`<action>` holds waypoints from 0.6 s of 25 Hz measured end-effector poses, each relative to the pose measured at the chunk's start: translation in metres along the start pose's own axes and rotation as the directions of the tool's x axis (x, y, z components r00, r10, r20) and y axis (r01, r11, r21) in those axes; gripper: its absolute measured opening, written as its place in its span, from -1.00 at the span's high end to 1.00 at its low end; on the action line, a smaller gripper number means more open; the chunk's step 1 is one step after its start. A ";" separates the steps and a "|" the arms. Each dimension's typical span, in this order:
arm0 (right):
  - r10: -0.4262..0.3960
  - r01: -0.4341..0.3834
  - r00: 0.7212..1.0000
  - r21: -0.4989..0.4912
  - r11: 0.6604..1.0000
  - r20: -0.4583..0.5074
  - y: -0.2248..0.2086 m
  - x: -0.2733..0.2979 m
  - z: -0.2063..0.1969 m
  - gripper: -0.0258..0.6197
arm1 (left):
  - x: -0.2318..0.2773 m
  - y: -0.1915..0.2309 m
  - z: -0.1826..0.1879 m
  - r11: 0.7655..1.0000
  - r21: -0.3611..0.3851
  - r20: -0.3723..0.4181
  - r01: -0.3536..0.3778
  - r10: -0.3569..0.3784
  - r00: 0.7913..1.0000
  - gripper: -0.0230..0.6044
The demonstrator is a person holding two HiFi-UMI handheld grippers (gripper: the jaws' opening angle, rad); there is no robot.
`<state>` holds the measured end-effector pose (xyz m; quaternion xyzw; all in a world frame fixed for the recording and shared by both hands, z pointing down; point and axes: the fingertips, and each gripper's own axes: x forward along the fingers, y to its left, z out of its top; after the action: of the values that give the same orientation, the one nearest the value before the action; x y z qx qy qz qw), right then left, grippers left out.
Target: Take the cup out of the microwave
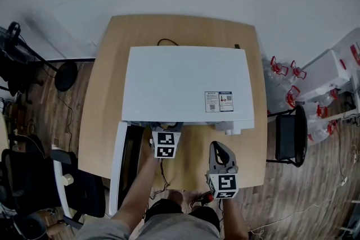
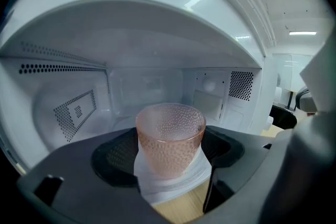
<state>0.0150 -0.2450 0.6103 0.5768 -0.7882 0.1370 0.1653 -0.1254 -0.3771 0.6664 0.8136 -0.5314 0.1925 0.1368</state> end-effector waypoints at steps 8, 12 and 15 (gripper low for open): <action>0.003 -0.003 1.000 0.003 1.000 -0.001 0.000 -0.001 -0.002 0.86 | -0.001 -0.001 0.000 1.000 0.009 0.006 0.009 -0.009 1.000 -0.29; 0.006 -0.006 1.000 0.004 1.000 0.002 0.001 -0.003 -0.002 0.86 | -0.002 -0.001 0.000 1.000 0.000 0.003 0.000 0.000 1.000 -0.29; 0.007 -0.007 1.000 0.002 1.000 0.007 -0.001 -0.005 -0.001 0.86 | -0.007 0.001 0.005 1.000 0.000 0.018 -0.016 0.016 1.000 -0.28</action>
<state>0.0169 -0.2406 0.6088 0.5745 -0.7907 0.1364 0.1618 -0.1278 -0.3738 0.6583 0.8110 -0.5389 0.1865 0.1304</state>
